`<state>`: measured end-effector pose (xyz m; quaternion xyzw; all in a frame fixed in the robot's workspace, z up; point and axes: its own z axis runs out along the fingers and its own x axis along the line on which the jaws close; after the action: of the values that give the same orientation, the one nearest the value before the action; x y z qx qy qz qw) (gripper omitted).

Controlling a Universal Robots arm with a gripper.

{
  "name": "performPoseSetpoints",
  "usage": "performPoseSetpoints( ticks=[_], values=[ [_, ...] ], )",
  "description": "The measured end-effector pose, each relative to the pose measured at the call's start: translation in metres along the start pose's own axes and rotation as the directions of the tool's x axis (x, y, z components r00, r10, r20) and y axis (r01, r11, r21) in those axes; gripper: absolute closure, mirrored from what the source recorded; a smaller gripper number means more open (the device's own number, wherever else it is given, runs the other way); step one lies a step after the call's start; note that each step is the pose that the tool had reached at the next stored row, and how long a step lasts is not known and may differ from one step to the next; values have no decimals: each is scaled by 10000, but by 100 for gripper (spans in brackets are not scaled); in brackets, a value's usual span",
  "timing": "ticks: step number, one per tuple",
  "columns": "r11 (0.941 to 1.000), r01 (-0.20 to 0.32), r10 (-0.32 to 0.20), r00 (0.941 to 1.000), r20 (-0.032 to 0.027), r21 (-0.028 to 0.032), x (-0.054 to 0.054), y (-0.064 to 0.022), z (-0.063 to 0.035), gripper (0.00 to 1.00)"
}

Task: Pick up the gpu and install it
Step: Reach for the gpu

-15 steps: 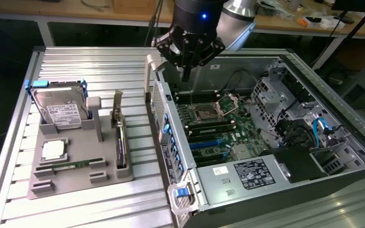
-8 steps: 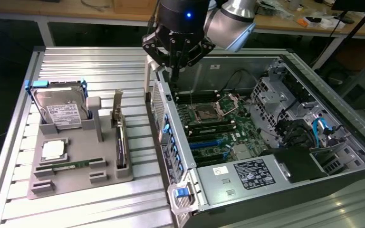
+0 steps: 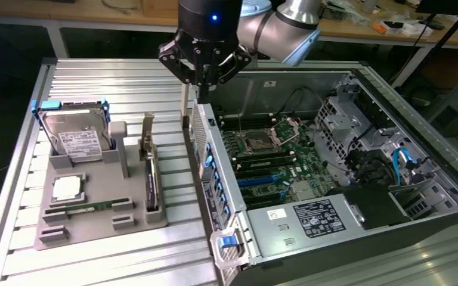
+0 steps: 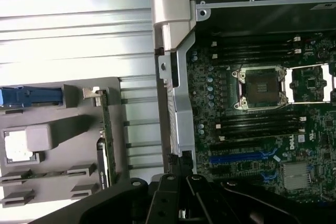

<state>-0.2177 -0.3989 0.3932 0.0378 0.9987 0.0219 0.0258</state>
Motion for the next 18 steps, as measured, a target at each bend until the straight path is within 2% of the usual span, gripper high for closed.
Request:
performPoseSetpoints(
  ticks=[18],
  values=[
    [10000,-14,14,10000,0,0,421,-32,-17,89]
  ],
)
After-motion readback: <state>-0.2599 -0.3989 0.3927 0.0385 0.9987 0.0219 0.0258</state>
